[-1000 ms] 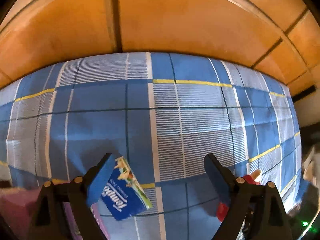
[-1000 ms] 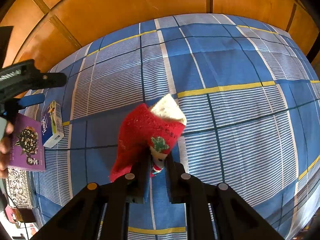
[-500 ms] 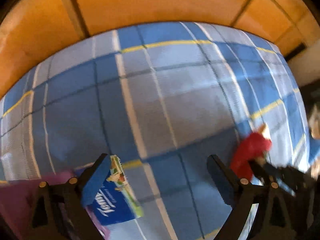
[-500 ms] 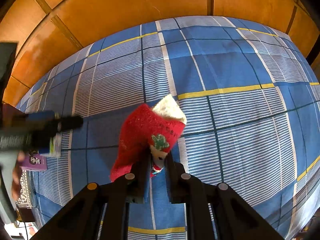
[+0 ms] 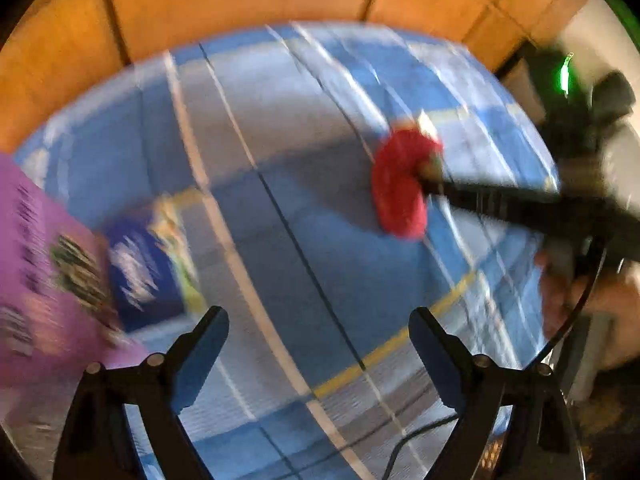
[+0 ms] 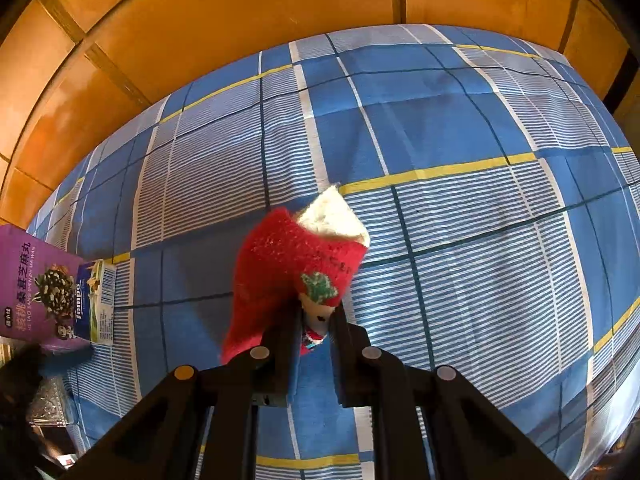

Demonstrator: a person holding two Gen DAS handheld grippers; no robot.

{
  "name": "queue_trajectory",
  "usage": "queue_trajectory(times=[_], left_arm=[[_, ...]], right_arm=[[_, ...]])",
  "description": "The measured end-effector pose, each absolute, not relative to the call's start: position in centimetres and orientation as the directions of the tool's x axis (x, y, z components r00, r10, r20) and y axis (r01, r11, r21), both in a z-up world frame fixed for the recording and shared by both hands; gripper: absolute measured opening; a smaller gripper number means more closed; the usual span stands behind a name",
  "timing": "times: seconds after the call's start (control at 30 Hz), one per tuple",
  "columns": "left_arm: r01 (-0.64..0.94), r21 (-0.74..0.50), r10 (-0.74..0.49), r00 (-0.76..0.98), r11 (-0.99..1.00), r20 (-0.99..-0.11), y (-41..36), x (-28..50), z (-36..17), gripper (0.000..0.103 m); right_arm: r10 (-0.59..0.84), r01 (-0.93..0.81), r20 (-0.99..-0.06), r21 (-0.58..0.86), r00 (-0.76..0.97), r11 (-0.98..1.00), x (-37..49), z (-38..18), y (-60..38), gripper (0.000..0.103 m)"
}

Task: Organize soft objects
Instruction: 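Grasp the blue Tempo tissue pack with the left tool while the right tool holds the red sock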

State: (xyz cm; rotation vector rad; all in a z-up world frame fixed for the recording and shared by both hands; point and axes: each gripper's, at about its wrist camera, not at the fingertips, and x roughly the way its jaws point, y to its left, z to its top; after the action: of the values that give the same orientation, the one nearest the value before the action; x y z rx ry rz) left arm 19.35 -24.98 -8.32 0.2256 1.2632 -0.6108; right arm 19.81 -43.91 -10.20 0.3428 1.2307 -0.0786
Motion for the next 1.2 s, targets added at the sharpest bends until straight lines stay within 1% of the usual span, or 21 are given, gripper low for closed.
queue_trajectory(times=[0.07,0.13,0.17,0.27,0.3,0.33,0.37,0.43,0.5,0.53,0.67,0.73,0.77,0.8,0.83,0.9,0.93,0.97,1.1,1.17,1.2], left_arm=[[0.451,-0.163,-0.282,0.212,0.878,-0.935,-24.8,21.3,-7.0,0.094],[0.355,-0.193,-0.279,0.209,0.915,-0.937,-24.4,22.8,-6.5,0.094],[0.331,-0.198,-0.276,0.208,0.923,-0.938,-24.3,23.0,-6.7,0.094],[0.294,-0.13,-0.201,0.226,0.947,-0.953,-24.4,24.8,-7.1,0.095],[0.279,-0.09,-0.154,0.214,0.956,-0.965,-24.8,25.3,-7.8,0.095],[0.271,-0.041,-0.097,0.197,0.962,-0.976,-25.0,25.6,-8.6,0.094],[0.281,-0.02,-0.075,0.186,0.959,-0.98,-24.2,25.7,-8.6,0.094],[0.305,0.06,0.002,0.188,0.95,-0.982,-25.1,25.5,-10.1,0.095],[0.316,0.096,0.025,0.222,0.944,-0.975,-25.7,24.9,-10.6,0.101],[0.318,0.121,0.044,0.238,0.94,-0.97,-26.0,24.6,-10.9,0.102],[0.35,0.215,0.1,0.32,0.912,-0.942,-27.0,22.5,-11.8,0.102],[0.415,0.227,0.073,0.355,0.881,-0.932,-27.5,20.7,-11.8,0.102],[0.45,0.196,0.026,0.357,0.871,-0.934,-27.5,19.8,-11.5,0.102],[0.497,0.141,-0.047,0.348,0.856,-0.936,-27.6,18.8,-11.0,0.102],[0.57,0.048,-0.163,0.313,0.82,-0.936,-27.7,17.8,-10.3,0.102],[0.634,-0.08,-0.288,0.232,0.769,-0.929,-27.6,16.6,-9.4,0.101],[0.634,-0.104,-0.306,0.218,0.767,-0.927,-27.4,16.3,-9.0,0.095],[0.631,-0.134,-0.333,0.208,0.764,-0.92,-27.0,16.1,-8.5,0.094],[0.585,-0.183,-0.388,0.246,0.79,-0.888,-24.5,17.5,-5.2,0.094],[0.538,-0.167,-0.359,0.275,0.826,-0.892,-23.9,19.1,-4.2,0.095],[0.501,-0.152,-0.32,0.268,0.852,-0.909,-23.5,20.1,-4.0,0.096]], right_arm=[[0.127,0.246,-0.932,0.218,0.34,0.944,19.5,-10.1,-44.1,0.011],[0.127,0.247,-0.932,0.219,0.339,0.944,19.4,-10.0,-44.2,0.011],[0.127,0.247,-0.932,0.219,0.34,0.944,19.4,-10.0,-44.3,0.011],[0.128,0.244,-0.932,0.218,0.338,0.945,19.3,-9.9,-44.3,0.011],[0.127,0.241,-0.932,0.217,0.338,0.946,19.4,-9.9,-44.2,0.011],[0.127,0.238,-0.933,0.215,0.338,0.947,19.4,-9.9,-44.2,0.011],[0.127,0.236,-0.933,0.215,0.337,0.948,19.5,-9.9,-44.1,0.011],[0.129,0.231,-0.932,0.215,0.338,0.949,19.6,-9.9,-43.9,0.012],[0.133,0.228,-0.931,0.219,0.341,0.949,19.6,-9.8,-43.9,0.012],[0.133,0.227,-0.931,0.219,0.341,0.949,19.6,-9.8,-43.9,0.012],[0.134,0.22,-0.931,0.217,0.34,0.951,19.7,-9.8,-43.8,0.012],[0.133,0.222,-0.931,0.217,0.341,0.951,19.6,-9.8,-43.8,0.012],[0.133,0.225,-0.93,0.219,0.342,0.95,19.6,-9.8,-43.9,0.012],[0.134,0.229,-0.93,0.221,0.342,0.948,19.6,-9.8,-44.0,0.012],[0.132,0.232,-0.931,0.22,0.341,0.948,19.6,-9.9,-43.9,0.011],[0.133,0.235,-0.931,0.221,0.339,0.947,19.5,-9.9,-44.0,0.011],[0.132,0.237,-0.931,0.221,0.339,0.946,19.5,-9.9,-44.1,0.011],[0.132,0.24,-0.932,0.221,0.338,0.945,19.5,-10.0,-44.1,0.011],[0.131,0.243,-0.933,0.22,0.335,0.945,19.5,-10.1,-44.3,0.011],[0.125,0.239,-0.934,0.212,0.334,0.948,19.6,-10.1,-44.2,0.011],[0.124,0.238,-0.934,0.211,0.334,0.948,19.6,-10.2,-44.2,0.011]])
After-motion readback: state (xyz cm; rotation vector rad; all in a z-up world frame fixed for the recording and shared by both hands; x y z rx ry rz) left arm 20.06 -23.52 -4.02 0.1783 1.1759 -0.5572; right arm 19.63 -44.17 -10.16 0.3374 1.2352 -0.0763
